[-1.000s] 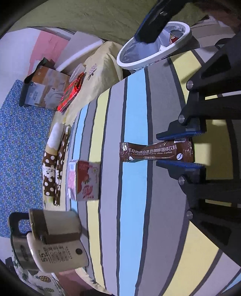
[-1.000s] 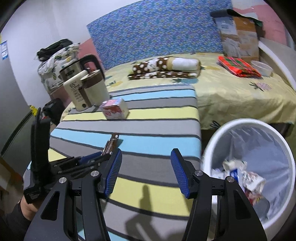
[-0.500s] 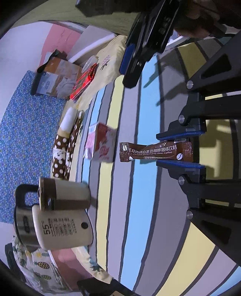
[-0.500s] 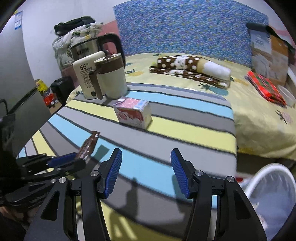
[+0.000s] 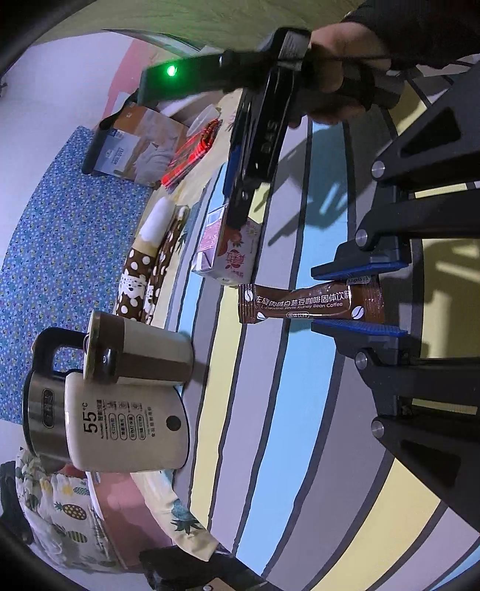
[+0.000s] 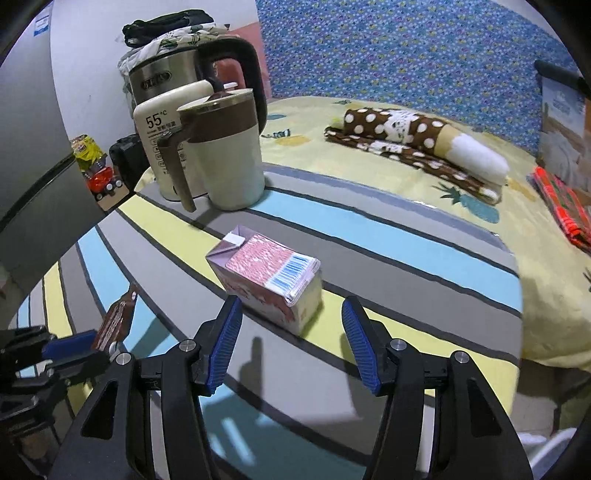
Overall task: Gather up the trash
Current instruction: 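Grasp the brown snack wrapper with the left tool while the right tool grasps the milk carton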
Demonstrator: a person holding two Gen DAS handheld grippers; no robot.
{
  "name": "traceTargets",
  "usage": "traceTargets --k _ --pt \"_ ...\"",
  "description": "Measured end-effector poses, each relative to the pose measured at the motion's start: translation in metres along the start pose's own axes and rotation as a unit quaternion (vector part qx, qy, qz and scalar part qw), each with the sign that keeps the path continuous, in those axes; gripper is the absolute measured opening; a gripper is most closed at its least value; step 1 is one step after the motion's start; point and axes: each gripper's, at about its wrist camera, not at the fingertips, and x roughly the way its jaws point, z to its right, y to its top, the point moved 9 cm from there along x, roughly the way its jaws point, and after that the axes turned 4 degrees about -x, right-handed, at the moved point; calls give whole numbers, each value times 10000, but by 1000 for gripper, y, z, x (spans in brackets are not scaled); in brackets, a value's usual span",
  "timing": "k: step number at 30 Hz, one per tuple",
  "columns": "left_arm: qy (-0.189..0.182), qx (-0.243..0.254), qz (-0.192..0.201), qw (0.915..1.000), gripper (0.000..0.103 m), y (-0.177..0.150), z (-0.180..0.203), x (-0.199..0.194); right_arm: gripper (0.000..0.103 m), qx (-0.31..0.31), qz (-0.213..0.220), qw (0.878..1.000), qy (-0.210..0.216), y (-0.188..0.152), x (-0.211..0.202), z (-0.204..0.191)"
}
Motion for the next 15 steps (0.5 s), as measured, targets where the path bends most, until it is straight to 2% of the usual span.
traceTargets --k 6,9,11,15 --pt "45 -118 117 9999 22 4 -9 -8 58 -254 48 9971 717 -4 -12 -51" --pt "89 -193 176 9996 22 4 -17 -13 58 -343 268 9973 591 -3 -27 -57" --pt "109 -247 182 9995 22 4 -22 -14 58 -355 379 9982 314 -1 -31 -52" --pt "111 -305 194 9993 22 5 -27 -16 58 -294 183 9993 -121 -2 -16 -40"
